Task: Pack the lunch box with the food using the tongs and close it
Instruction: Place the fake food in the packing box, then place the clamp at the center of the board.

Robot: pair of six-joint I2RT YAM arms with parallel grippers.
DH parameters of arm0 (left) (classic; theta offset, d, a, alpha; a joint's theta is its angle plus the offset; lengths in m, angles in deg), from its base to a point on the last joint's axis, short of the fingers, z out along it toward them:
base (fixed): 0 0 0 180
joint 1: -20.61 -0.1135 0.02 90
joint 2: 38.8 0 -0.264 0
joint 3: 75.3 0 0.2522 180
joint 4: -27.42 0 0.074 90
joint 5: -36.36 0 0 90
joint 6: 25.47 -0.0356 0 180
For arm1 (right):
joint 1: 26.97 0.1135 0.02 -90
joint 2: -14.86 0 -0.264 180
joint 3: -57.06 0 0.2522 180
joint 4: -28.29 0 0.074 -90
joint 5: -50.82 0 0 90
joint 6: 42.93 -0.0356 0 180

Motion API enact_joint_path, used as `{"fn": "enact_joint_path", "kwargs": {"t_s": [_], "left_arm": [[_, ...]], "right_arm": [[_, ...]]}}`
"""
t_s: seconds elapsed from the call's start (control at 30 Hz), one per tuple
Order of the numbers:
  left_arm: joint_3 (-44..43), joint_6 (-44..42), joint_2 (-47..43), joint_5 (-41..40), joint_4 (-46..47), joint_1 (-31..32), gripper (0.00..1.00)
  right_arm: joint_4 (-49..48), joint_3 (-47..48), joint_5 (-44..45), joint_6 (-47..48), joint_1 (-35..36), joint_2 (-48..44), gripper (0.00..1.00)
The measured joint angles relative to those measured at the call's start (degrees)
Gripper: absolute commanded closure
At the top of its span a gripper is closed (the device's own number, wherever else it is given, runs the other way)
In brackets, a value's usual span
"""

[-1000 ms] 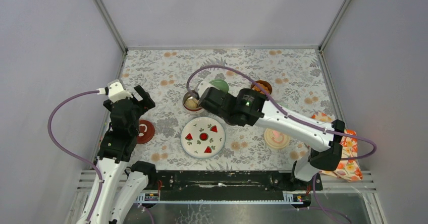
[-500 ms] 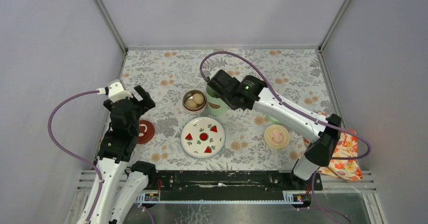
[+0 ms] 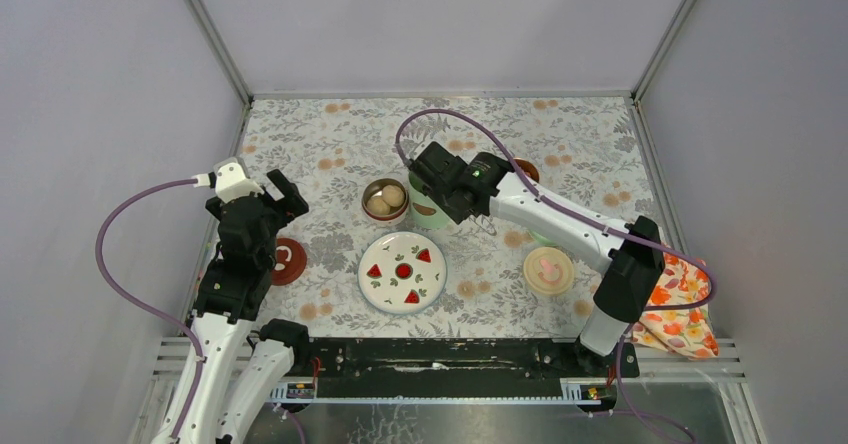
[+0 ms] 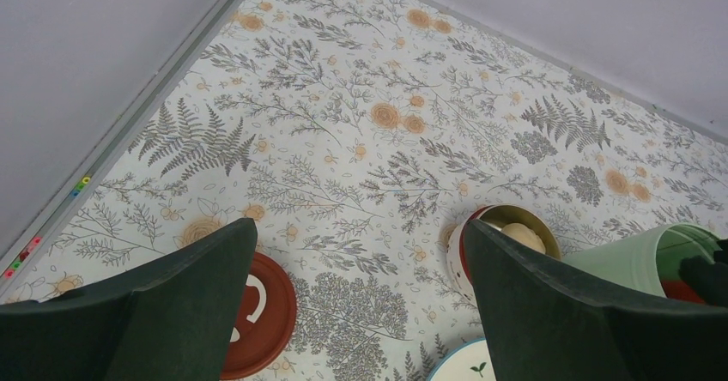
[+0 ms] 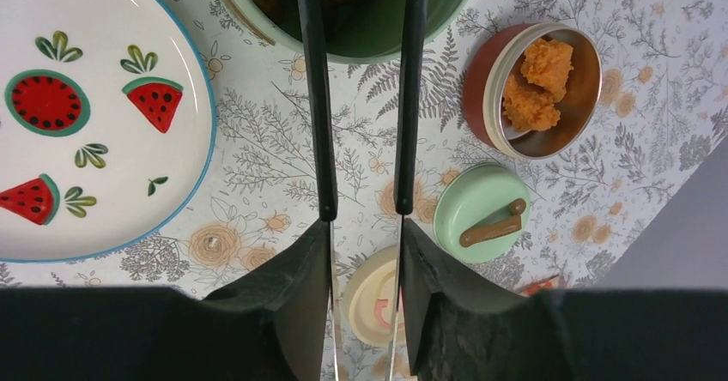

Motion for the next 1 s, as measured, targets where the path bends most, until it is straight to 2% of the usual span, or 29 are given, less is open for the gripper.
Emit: {"fn": "enact_joint_path", "kwargs": {"t_s": [0.1,0.27,0.53,1.0], "left_arm": [[0.0,0.0,0.0,0.35,0.0,-0.02,0.02],[0.0,0.0,0.0,0.55,0.0,0.0,0.02],[0.0,0.0,0.0,0.72,0.0,-0.02,0.02],[0.0,0.0,0.0,0.76,0.0,-0.02,0.01]], "right_arm": [[-0.55,-0.24,-0.52,-0.42,-0.11,0.0,0.54],[-2.14,-0.98,-1.05,-0.81,-0.35,-0.13,0.59],[-3.85,-2.54,-1.92,-1.81,-1.2,-2.67,0.59],[-13.64,-13.44,-0.48,-6.62,-4.17,-20.15,0.61]]}}
